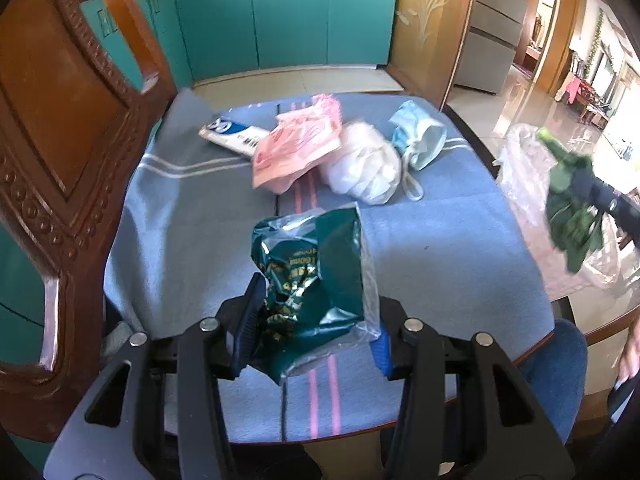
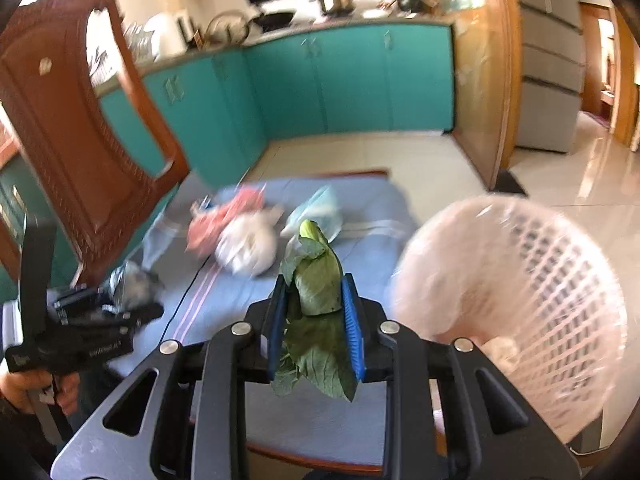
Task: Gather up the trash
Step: 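Carry the dark bag and green leaves over the basket and open both tools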
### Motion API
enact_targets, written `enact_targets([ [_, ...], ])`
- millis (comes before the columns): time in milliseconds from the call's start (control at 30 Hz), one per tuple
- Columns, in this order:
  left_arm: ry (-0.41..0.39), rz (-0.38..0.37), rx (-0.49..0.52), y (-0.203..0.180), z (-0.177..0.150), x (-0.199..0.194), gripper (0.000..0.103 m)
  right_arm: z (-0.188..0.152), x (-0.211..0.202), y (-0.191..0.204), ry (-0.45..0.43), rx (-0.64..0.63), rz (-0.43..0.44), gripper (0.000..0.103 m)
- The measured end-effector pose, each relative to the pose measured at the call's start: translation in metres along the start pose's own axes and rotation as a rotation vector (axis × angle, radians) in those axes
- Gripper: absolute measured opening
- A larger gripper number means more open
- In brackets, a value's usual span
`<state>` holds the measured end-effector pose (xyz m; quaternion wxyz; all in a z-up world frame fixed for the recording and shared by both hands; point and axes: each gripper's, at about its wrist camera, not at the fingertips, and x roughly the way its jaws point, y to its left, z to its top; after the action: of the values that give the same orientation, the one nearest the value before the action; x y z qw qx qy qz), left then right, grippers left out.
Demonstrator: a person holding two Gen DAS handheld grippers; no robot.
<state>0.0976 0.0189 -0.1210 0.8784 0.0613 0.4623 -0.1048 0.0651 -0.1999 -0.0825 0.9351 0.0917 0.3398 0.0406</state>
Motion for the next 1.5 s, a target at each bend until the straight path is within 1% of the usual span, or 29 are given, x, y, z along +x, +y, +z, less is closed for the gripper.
enact_targets([
  [133,-0.023,-0.035,0.043,-0.022,0.016,-0.004,0.048,0.008,-0.023,-0.034,-0.061,0.052,-0.066,0.027],
  [267,-0.042,-0.074,0.113,-0.057,0.034,-0.003,0.048,0.006,-0.039,-0.069,-0.086,0.104,-0.14,0.027],
  [400,-0.068,-0.133,0.194,-0.108,0.051,-0.002,0.048,-0.002,-0.056,-0.102,-0.097,0.161,-0.207,0.027],
  [533,-0.082,-0.204,0.292,-0.166,0.064,0.004,0.048,-0.011,-0.071,-0.13,-0.101,0.207,-0.268,0.027],
  [600,-0.071,-0.242,0.323,-0.191,0.069,0.011,0.048,-0.016,-0.076,-0.138,-0.105,0.224,-0.289,0.027],
  [633,-0.062,-0.277,0.34,-0.206,0.072,0.015,0.048,-0.018,-0.08,-0.144,-0.107,0.233,-0.302,0.027],
  [767,-0.039,-0.358,0.38,-0.248,0.079,0.03,0.048,-0.027,-0.087,-0.159,-0.103,0.261,-0.33,0.027],
  [867,-0.013,-0.403,0.399,-0.269,0.08,0.044,0.049,-0.033,-0.088,-0.167,-0.098,0.276,-0.342,0.027],
  [933,-0.004,-0.411,0.411,-0.276,0.079,0.05,0.05,-0.035,-0.087,-0.169,-0.095,0.283,-0.342,0.027],
  [1000,-0.004,-0.406,0.42,-0.282,0.079,0.057,0.054,-0.036,-0.085,-0.17,-0.093,0.286,-0.338,0.027],
  [1033,-0.005,-0.398,0.42,-0.282,0.078,0.058,0.062,-0.036,-0.084,-0.17,-0.09,0.286,-0.335,0.027],
  [1067,-0.01,-0.392,0.416,-0.281,0.079,0.058,0.071,-0.034,-0.082,-0.17,-0.088,0.286,-0.331,0.027],
  [1133,-0.027,-0.384,0.405,-0.274,0.08,0.056,0.078,-0.033,-0.076,-0.168,-0.083,0.283,-0.319,0.027],
  [1267,-0.038,-0.344,0.383,-0.258,0.083,0.05,0.081,-0.03,-0.069,-0.166,-0.076,0.278,-0.299,0.027],
  [1400,-0.073,-0.268,0.313,-0.227,0.088,0.042,0.081,-0.029,-0.06,-0.163,-0.058,0.274,-0.287,0.028],
  [1467,-0.089,-0.223,0.264,-0.203,0.093,0.04,0.081,-0.029,-0.054,-0.161,-0.039,0.275,-0.284,0.03],
  [1500,-0.098,-0.2,0.243,-0.193,0.094,0.039,0.081,-0.028,-0.052,-0.16,-0.031,0.276,-0.283,0.036],
])
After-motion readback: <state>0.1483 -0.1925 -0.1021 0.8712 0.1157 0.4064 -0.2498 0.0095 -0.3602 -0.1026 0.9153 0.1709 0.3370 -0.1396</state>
